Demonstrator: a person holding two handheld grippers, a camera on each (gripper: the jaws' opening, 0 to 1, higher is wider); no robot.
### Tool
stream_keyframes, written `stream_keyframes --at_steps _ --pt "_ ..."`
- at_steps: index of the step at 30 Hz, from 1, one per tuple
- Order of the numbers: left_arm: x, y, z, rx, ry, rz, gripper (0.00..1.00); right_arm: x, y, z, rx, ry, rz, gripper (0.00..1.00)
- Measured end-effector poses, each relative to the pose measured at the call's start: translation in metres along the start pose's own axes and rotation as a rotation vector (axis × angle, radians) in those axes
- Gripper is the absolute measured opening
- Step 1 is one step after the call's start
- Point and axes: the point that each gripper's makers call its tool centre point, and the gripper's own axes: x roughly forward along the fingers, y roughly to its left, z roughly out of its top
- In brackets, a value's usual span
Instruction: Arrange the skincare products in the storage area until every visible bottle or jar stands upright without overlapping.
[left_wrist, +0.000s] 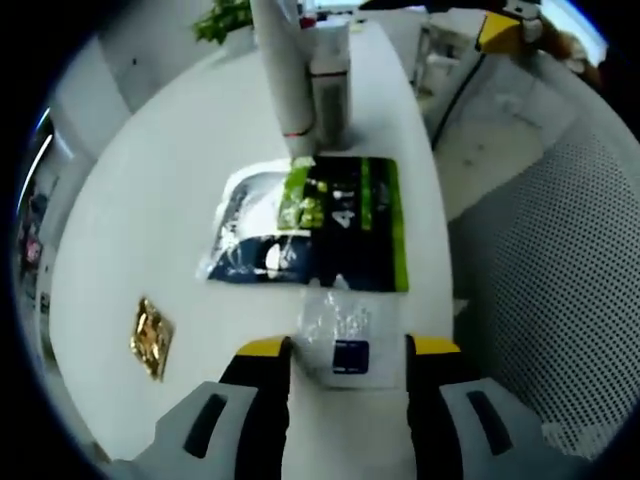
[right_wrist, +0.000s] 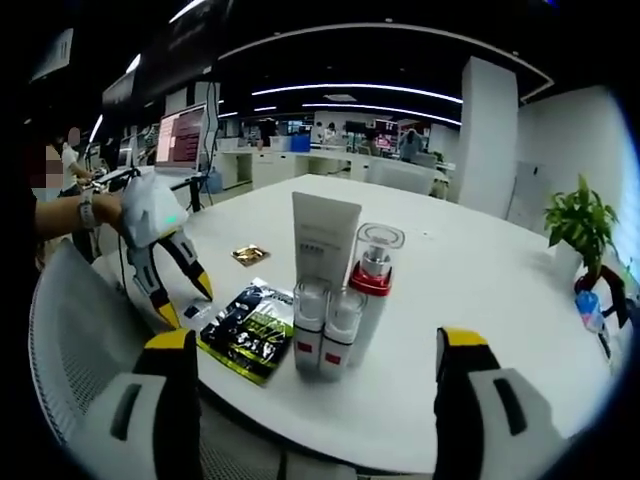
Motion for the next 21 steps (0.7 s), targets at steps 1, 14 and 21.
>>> stream_keyframes --at_steps 1,14,21 --pt "0.000 0.000 0.000 -0.004 -0.003 0.000 0.43 0.000 0.001 0.001 0.002 -0.004 0.006 0.99" --pt "-0.025 0.035 0.002 -0.066 -0.071 0.072 0.47 0.003 0.010 0.005 0.011 -0.001 0.029 0.99" --pt "-0.033 0.059 -0.009 -0.108 -0.068 0.100 0.47 0.003 0.007 0.006 0.012 0.009 0.029 0.99"
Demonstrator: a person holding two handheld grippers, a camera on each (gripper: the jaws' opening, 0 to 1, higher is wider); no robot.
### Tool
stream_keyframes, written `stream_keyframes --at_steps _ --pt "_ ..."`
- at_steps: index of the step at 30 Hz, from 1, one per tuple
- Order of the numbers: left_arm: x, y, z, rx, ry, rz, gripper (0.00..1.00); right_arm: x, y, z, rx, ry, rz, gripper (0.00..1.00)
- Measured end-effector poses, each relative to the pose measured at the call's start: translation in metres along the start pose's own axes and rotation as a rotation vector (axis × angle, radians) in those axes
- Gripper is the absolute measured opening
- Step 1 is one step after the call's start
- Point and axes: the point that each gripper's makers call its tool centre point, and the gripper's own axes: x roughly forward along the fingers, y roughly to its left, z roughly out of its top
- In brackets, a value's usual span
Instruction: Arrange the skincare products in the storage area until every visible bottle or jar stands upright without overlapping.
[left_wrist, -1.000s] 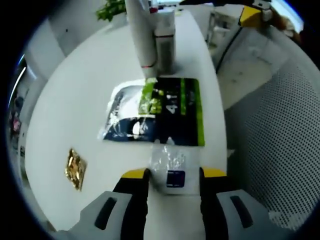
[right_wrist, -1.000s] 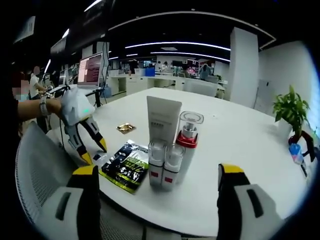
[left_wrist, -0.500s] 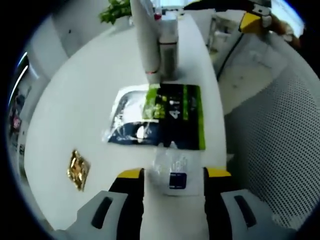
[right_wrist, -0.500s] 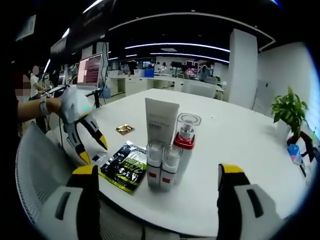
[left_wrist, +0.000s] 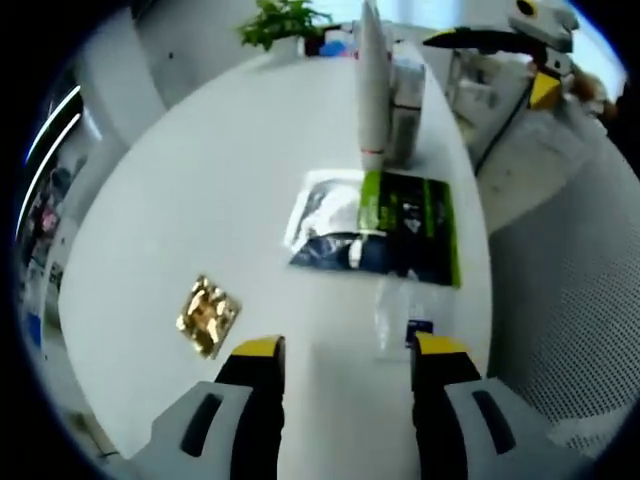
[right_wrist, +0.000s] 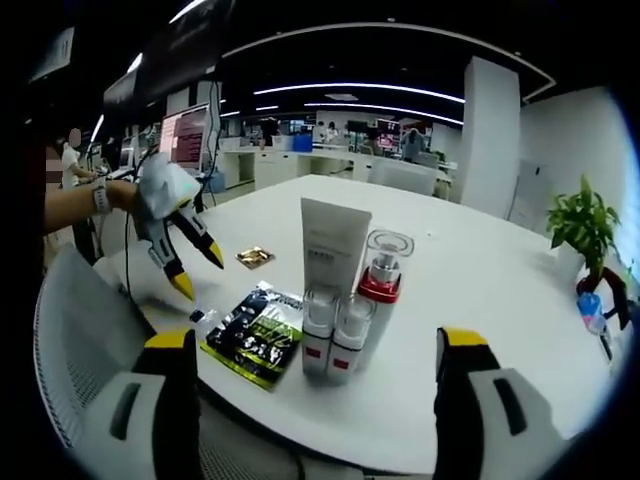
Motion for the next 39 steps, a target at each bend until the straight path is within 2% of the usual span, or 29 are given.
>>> stream_keyframes --at_steps 3,7,12,16,23,31,39 --pt "-0.001 0.012 -0.002 -0.015 0.004 0.017 0.47 0.004 0.002 -0.008 -0.007 0.047 0.010 0.99" --pt "-0.002 0.024 -0.001 -0.033 -0.005 0.032 0.48 0.004 0.004 -0.014 -0.020 0.073 0.018 0.99" --pt "-0.001 0.039 0.001 -0.045 -0.012 0.042 0.49 0.002 0.003 -0.013 0.041 0.060 0.029 0.99" --pt "0.003 0.044 0.009 -0.096 -0.055 0.015 0.49 0.001 0.005 -0.014 0.056 0.058 0.042 1.00" --pt "0.011 0.060 0.006 -0.061 -0.015 0.033 0.52 -0.001 0.005 -0.007 0.071 -0.001 0.039 1.00" --pt "0.017 0.077 0.012 -0.062 -0.025 0.033 0.55 0.000 0.003 -0.009 0.098 0.000 0.042 1.00" --pt "0.024 0.093 0.010 -0.023 0.009 0.037 0.56 0.002 0.004 -0.009 0.110 0.000 0.047 1.00"
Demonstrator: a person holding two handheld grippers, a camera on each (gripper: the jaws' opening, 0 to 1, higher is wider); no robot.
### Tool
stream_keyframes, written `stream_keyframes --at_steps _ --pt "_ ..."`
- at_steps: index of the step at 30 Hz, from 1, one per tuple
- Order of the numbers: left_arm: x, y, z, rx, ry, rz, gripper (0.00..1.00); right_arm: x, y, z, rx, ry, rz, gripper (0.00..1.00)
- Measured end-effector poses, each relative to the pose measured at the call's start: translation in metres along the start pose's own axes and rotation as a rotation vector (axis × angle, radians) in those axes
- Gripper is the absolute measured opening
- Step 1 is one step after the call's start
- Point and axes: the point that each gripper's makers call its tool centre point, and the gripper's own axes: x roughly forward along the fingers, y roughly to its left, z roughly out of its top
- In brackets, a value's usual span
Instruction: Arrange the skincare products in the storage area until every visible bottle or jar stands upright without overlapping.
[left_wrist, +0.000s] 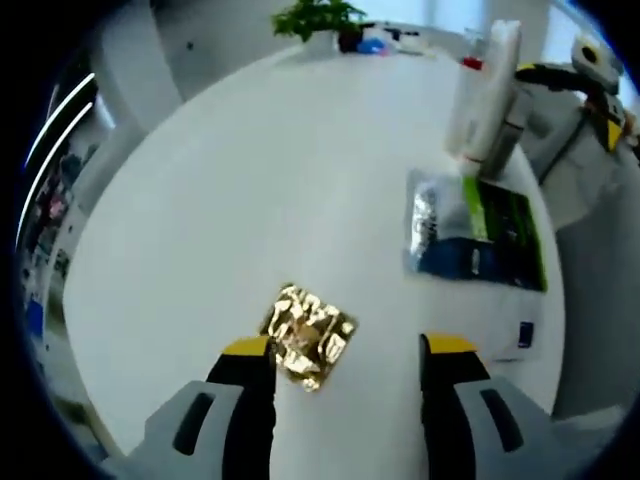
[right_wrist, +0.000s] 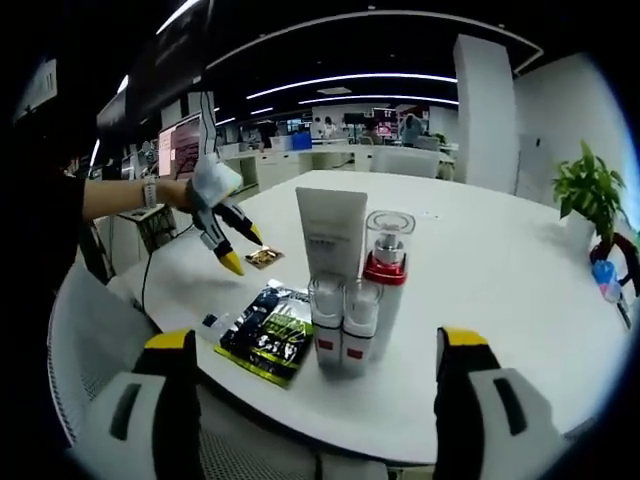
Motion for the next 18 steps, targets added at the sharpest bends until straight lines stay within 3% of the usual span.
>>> stream_keyframes --at_steps 3,9,18 --pt "0.001 0.007 -0.001 0.013 0.009 0.006 0.57 0.000 0.000 0.000 0.006 -0.001 -0.001 1.00" --pt "0.005 0.019 -0.010 0.086 0.083 -0.004 0.56 0.001 0.002 -0.001 0.003 0.008 0.009 1.00" --pt "0.012 0.029 -0.008 0.122 0.124 -0.036 0.54 0.002 0.002 -0.001 0.006 0.008 0.020 1.00"
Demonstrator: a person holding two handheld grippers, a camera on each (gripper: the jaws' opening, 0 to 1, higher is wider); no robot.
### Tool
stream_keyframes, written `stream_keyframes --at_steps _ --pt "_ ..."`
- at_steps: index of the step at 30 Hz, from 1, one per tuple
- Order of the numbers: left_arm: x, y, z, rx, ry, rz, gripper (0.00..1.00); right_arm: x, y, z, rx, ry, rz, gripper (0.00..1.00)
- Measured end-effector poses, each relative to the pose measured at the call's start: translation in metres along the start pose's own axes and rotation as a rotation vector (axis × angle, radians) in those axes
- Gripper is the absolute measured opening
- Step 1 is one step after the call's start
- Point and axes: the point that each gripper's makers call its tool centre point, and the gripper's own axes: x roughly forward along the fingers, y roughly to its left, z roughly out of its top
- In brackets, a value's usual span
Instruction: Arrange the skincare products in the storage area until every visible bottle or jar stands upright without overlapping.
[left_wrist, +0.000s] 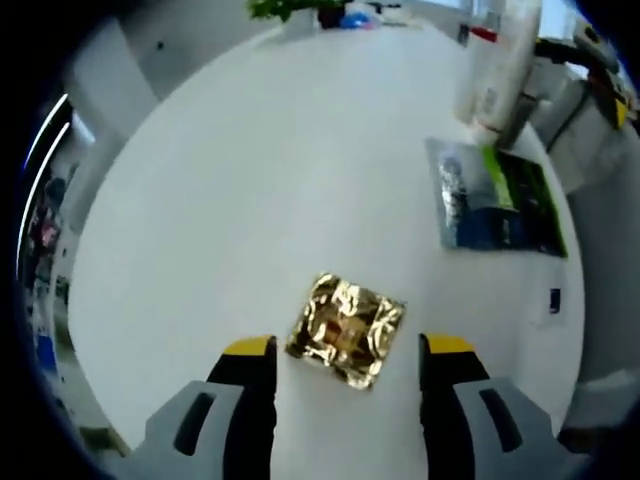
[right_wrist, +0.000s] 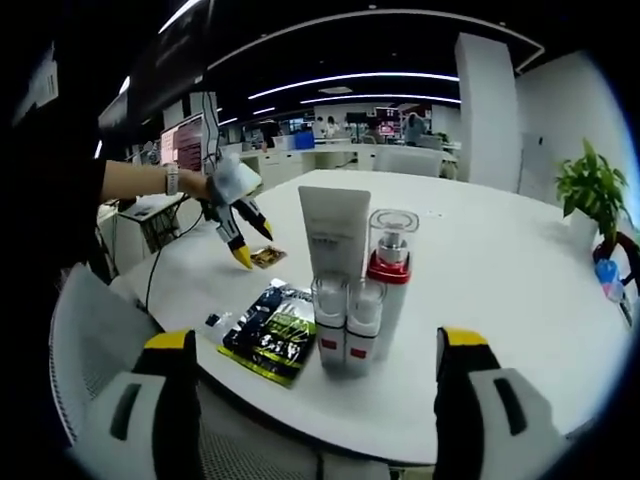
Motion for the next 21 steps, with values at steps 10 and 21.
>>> stream_keyframes --at_steps 10,21 --pt "0.006 0.005 0.003 0.007 0.002 -0.032 0.51 0.000 -0.001 0.000 0.033 -0.008 0.013 1.00" --pt "0.010 0.006 0.009 -0.081 -0.046 -0.065 0.45 0.001 -0.001 -0.002 0.040 -0.007 0.027 1.00"
